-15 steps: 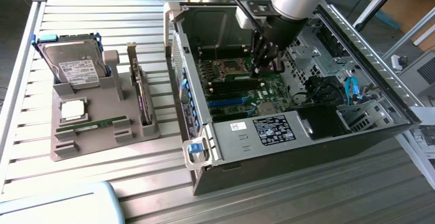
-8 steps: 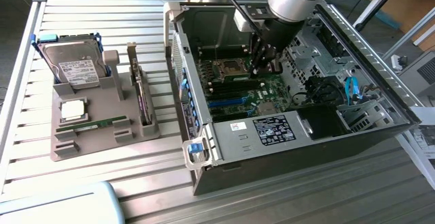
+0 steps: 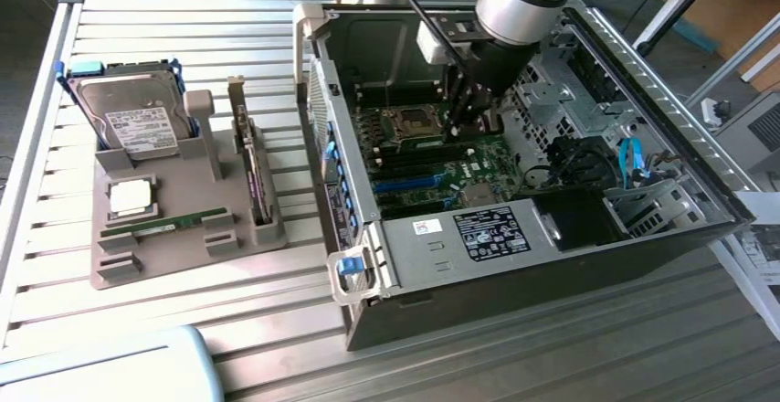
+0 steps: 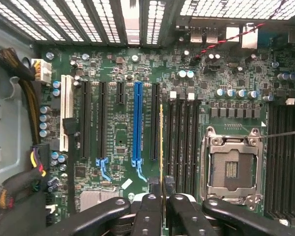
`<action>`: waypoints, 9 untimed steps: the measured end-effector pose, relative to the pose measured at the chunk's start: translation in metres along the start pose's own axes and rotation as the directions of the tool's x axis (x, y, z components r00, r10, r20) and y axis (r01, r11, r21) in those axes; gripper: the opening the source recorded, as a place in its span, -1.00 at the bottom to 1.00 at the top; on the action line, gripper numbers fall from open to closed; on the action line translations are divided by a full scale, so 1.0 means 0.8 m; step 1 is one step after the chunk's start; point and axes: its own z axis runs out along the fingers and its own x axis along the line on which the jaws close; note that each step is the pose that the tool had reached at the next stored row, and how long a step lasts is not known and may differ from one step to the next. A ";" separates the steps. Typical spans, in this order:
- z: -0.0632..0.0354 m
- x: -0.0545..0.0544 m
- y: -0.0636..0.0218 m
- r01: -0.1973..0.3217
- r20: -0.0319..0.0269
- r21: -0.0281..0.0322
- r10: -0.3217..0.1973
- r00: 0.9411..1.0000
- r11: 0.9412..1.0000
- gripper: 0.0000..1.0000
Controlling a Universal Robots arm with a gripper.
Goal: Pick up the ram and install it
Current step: 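Insert the ram into the slot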
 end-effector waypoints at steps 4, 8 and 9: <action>0.006 -0.008 0.000 0.002 -0.001 0.000 -0.002 1.000 1.000 -0.74; 0.011 -0.012 0.003 0.002 -0.004 0.000 -0.002 1.000 1.000 -0.74; 0.012 -0.012 0.004 0.002 -0.004 0.000 -0.002 1.000 1.000 -0.74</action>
